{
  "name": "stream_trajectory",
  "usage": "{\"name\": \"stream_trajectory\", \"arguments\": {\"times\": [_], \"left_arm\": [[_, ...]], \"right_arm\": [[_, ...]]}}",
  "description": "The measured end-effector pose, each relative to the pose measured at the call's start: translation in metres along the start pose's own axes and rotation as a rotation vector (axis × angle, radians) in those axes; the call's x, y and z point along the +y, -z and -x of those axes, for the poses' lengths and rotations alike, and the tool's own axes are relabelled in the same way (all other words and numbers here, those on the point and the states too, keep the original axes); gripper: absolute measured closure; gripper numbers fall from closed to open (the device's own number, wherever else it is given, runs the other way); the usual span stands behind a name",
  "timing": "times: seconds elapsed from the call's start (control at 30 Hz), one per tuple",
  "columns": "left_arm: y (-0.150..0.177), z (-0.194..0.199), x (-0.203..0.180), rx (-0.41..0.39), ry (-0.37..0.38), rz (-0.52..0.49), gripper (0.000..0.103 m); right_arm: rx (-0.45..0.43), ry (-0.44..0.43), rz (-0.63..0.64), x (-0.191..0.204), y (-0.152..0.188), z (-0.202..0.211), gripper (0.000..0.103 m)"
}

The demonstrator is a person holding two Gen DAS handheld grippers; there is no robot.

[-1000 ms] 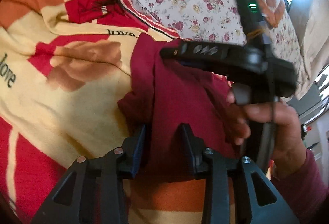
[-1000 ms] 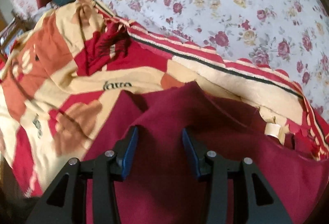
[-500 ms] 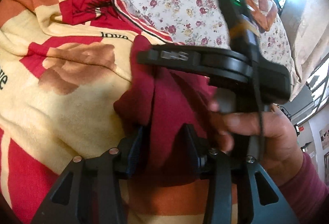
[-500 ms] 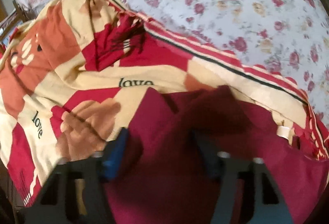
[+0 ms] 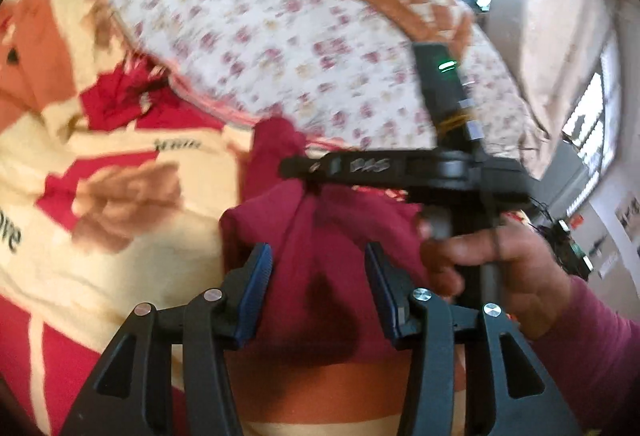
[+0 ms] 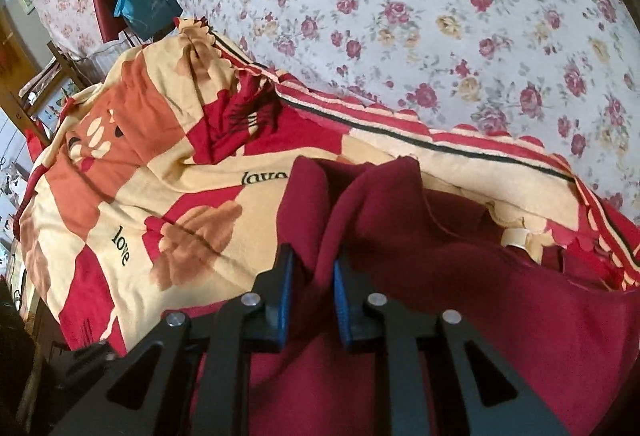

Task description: Fold small clothes

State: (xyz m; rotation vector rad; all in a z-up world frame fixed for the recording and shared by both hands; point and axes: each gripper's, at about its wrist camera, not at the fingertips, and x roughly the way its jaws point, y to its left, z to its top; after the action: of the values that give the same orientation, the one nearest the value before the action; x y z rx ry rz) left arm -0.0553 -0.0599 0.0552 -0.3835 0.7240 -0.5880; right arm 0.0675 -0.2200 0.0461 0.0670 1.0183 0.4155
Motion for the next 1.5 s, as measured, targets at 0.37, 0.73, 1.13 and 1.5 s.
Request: {"name": "stream_trajectory", "arguments": {"times": [0.37,0.73,1.13,1.5], "left_arm": [[-0.003,-0.023,0.020,0.048,-0.093,0.071,0.074],[-0.002,-0.036,0.018,0.070,-0.012,0.104,0.082],[-0.001,-0.036,0.013,0.074,-0.032,0.080,0.084],[0.001,-0.043,0.008,0.105,-0.118,0.050,0.084]], "right_arm": [[-0.014,-0.004,0.004,-0.005,0.004,0.008,0.085],[0.031,-0.049,-0.045,-0.013,-0.001,0.005,0.079],[0.161,0.008,-0.045,0.009,-0.027,-0.042,0.028],[0.102,0.028,0.010,0.006,-0.013,-0.027,0.077]]}}
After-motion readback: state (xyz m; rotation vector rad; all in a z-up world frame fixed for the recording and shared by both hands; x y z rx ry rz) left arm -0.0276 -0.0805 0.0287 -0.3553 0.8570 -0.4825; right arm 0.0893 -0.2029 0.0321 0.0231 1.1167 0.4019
